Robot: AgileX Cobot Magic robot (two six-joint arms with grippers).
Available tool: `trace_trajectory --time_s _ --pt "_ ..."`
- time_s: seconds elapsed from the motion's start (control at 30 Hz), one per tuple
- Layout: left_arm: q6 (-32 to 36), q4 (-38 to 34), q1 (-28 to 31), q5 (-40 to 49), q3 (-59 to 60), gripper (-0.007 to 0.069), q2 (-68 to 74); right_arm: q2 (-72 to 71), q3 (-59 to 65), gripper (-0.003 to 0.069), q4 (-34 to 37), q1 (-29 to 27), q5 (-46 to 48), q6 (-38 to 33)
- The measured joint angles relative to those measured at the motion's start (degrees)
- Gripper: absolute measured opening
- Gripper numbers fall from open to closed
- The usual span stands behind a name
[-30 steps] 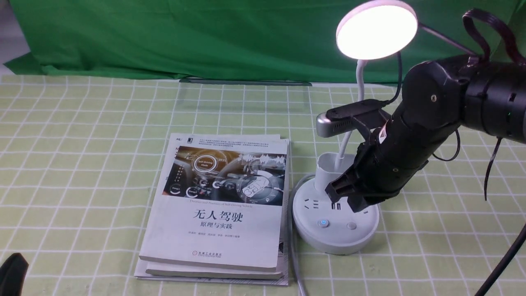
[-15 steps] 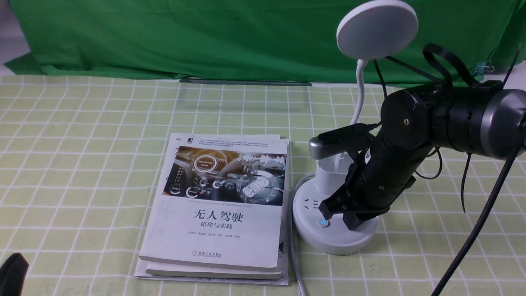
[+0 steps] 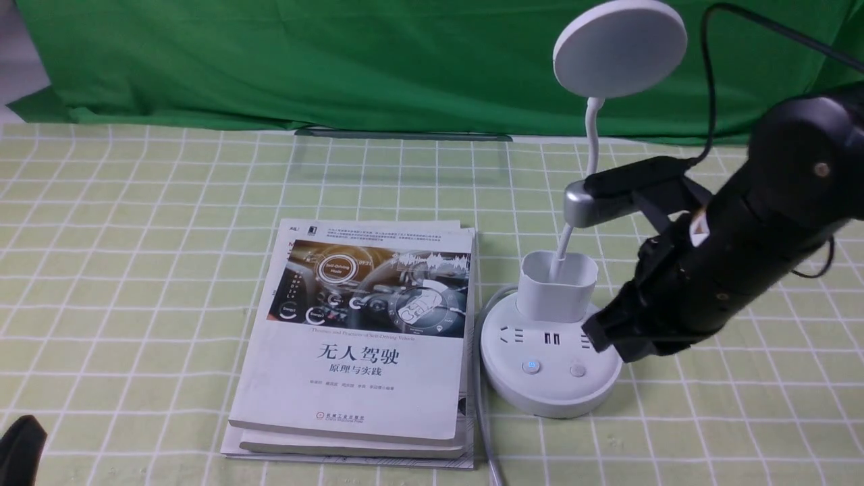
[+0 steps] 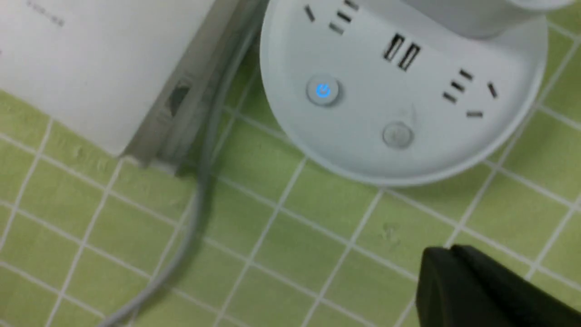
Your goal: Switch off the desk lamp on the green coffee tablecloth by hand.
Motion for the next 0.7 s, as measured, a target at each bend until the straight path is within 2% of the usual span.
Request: trace_trajectory --time_s 0.2,0.43,0.7 --pt "0.0 0.0 0.0 0.0 0.0 0.041 0.0 -13.53 9.25 0.0046 -0.05 0.0 0.66 0.37" --pt "0.0 0.0 0.0 0.0 0.0 0.041 0.0 -21.99 11.65 0.0053 -0.11 0.0 1.01 0.9" --pt "0.0 0.0 0.0 0.0 0.0 0.041 0.0 -29.61 12.66 0.0045 -1.78 -0.29 -7.53 -0.29"
